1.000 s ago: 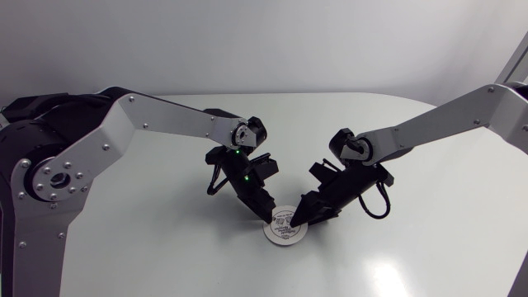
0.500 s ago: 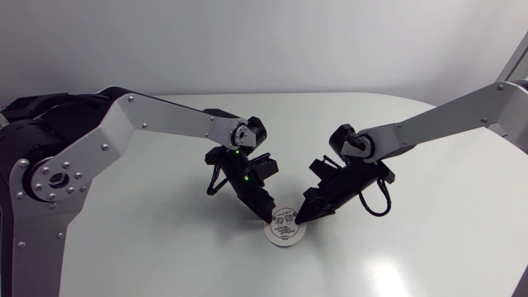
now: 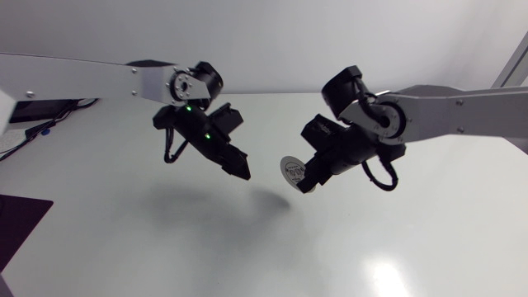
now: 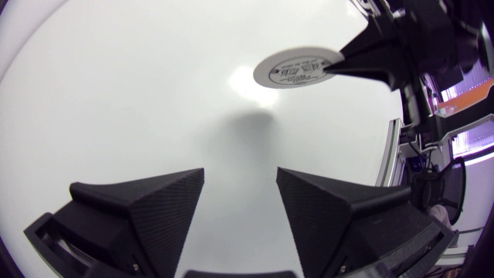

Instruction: Turn the coaster over.

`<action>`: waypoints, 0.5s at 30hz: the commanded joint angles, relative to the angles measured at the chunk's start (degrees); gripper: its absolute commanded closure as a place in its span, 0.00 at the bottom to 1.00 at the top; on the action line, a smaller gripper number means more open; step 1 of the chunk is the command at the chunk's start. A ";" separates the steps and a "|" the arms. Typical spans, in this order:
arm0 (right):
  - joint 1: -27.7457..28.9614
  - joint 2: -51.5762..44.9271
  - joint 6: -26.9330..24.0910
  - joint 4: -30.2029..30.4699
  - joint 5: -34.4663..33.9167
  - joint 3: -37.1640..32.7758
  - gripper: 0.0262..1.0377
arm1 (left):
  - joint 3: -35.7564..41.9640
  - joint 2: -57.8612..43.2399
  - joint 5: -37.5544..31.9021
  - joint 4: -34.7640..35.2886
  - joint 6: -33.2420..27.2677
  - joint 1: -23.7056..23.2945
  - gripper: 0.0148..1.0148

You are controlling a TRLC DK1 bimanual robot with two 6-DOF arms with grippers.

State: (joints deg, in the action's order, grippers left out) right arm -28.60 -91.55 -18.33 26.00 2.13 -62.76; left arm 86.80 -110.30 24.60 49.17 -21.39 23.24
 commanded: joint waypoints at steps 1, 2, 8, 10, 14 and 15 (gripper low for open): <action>-5.85 0.32 -7.07 -6.05 -9.43 6.34 0.98 | -3.13 2.55 -0.52 -0.48 1.96 -2.06 0.11; -7.61 -0.03 -8.92 -7.54 -10.22 7.39 0.98 | -3.57 2.99 -0.69 -0.83 2.05 -2.59 0.07; -15.87 -5.04 -20.61 -22.04 -22.96 12.93 0.98 | -6.03 4.22 -1.13 -1.09 2.40 -4.17 0.04; -18.42 -6.45 -25.09 -27.32 -26.13 14.60 0.98 | -6.56 4.74 -1.31 -1.18 2.67 -4.61 0.04; -21.59 -7.50 -30.72 -32.15 -29.82 15.92 0.97 | -7.18 5.62 -1.75 -1.00 2.58 -4.70 0.04; -22.46 -7.59 -30.98 -32.33 -30.26 16.09 0.97 | -7.35 5.62 -1.92 -0.92 2.58 -4.79 0.04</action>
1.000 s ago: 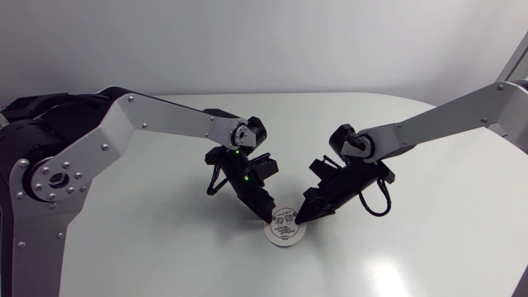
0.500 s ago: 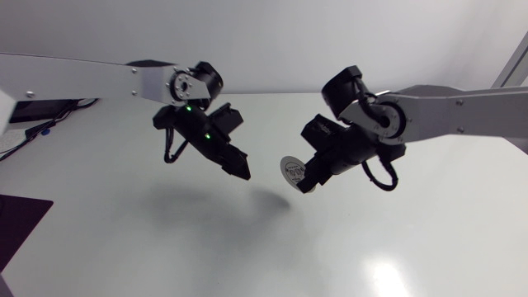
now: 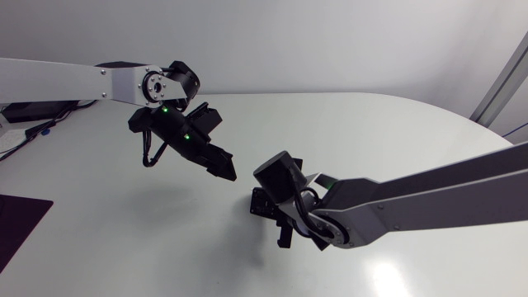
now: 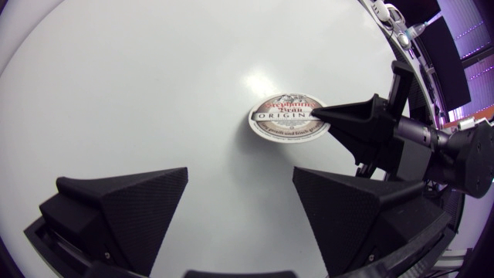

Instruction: Turn the coaster over.

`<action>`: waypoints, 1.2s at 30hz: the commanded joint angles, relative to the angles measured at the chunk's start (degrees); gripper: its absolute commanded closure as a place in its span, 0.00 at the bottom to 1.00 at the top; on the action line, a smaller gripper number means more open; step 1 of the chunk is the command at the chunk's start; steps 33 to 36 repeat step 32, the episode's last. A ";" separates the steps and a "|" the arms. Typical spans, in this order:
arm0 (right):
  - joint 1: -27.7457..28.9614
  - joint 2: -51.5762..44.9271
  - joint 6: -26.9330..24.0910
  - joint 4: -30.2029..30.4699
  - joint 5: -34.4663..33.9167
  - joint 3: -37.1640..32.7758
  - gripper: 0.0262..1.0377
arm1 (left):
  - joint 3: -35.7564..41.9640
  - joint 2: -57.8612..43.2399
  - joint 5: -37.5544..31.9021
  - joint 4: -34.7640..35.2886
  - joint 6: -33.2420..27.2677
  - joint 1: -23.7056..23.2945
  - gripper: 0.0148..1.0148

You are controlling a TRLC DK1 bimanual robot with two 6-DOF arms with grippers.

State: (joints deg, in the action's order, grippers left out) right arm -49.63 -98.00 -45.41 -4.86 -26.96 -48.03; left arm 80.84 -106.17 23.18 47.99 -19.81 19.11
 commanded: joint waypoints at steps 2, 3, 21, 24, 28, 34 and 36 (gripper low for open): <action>-2.32 -2.99 -5.66 -3.75 -3.45 1.98 0.90 | -1.56 1.49 -1.12 0.35 0.92 -0.74 0.04; -2.49 -3.69 -6.62 -5.51 -4.33 2.42 0.80 | -1.74 1.49 -1.21 0.35 0.92 -0.74 0.04; -0.38 23.29 4.10 -0.50 0.42 7.34 0.04 | -3.85 5.10 -4.55 -0.09 1.09 -1.89 0.04; 1.55 28.21 8.93 2.14 0.94 6.37 0.04 | -5.16 6.77 -5.34 -1.40 1.71 -2.33 0.04; 3.31 30.58 12.45 2.23 0.94 7.16 0.04 | -6.75 9.05 -6.48 -2.64 2.67 -2.06 0.04; 5.77 33.31 17.63 4.78 1.38 6.63 0.04 | -8.94 13.09 -7.97 -3.78 3.47 -1.98 0.04; 5.77 33.31 17.63 4.78 1.38 6.63 0.04 | -8.94 13.09 -7.97 -3.78 3.47 -1.98 0.04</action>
